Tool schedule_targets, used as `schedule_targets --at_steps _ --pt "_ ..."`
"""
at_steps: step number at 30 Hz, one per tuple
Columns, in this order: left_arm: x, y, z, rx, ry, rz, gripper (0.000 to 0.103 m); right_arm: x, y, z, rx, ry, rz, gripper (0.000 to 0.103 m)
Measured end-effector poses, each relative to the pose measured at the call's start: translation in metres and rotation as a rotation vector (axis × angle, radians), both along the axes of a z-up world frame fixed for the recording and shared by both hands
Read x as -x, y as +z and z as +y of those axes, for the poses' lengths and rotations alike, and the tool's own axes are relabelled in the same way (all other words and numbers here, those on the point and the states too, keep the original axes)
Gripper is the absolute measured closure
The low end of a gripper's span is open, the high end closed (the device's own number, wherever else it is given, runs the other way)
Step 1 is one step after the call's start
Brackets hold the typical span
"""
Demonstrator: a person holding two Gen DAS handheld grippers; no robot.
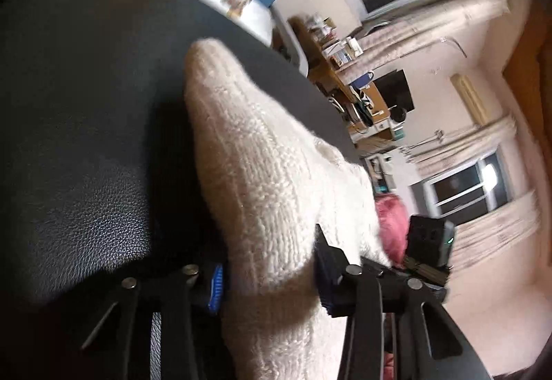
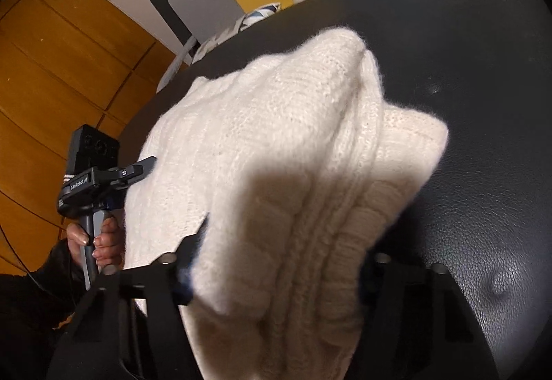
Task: Fold clothes
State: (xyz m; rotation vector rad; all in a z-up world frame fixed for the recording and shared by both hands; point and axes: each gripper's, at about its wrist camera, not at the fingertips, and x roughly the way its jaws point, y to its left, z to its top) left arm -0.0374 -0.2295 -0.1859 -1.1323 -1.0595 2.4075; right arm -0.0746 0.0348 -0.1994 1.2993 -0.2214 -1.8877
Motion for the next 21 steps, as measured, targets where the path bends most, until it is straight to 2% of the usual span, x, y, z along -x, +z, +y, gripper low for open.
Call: schedule_targets --at_steps 2,4,7,10,16,19,21 --pt "-0.012 0.018 0.01 0.099 0.009 0.062 0.064 -0.003 0.003 -0.003 -0.013 0.009 0.019 0.04" --pt "-0.029 0.032 0.009 0.161 0.04 0.111 0.064 -0.005 0.005 -0.009 -0.004 0.026 0.025 0.04" --pt "-0.057 0.042 -0.009 0.199 0.118 0.143 0.064 -0.006 0.008 -0.026 0.027 0.067 0.024 0.04" --pt "-0.1 0.054 -0.04 0.241 0.216 0.176 0.064 -0.008 0.013 -0.066 0.057 0.159 0.035 0.04" --pt "-0.201 0.08 -0.113 0.319 0.51 0.242 0.064 -0.012 0.045 -0.2 0.132 0.437 0.077 0.04" --pt "-0.247 0.078 -0.152 0.326 0.7 0.216 0.063 -0.017 0.062 -0.286 0.109 0.595 0.118 0.04" --pt "-0.267 0.063 -0.178 0.311 0.807 0.158 0.062 -0.02 0.068 -0.346 0.069 0.688 0.14 0.04"
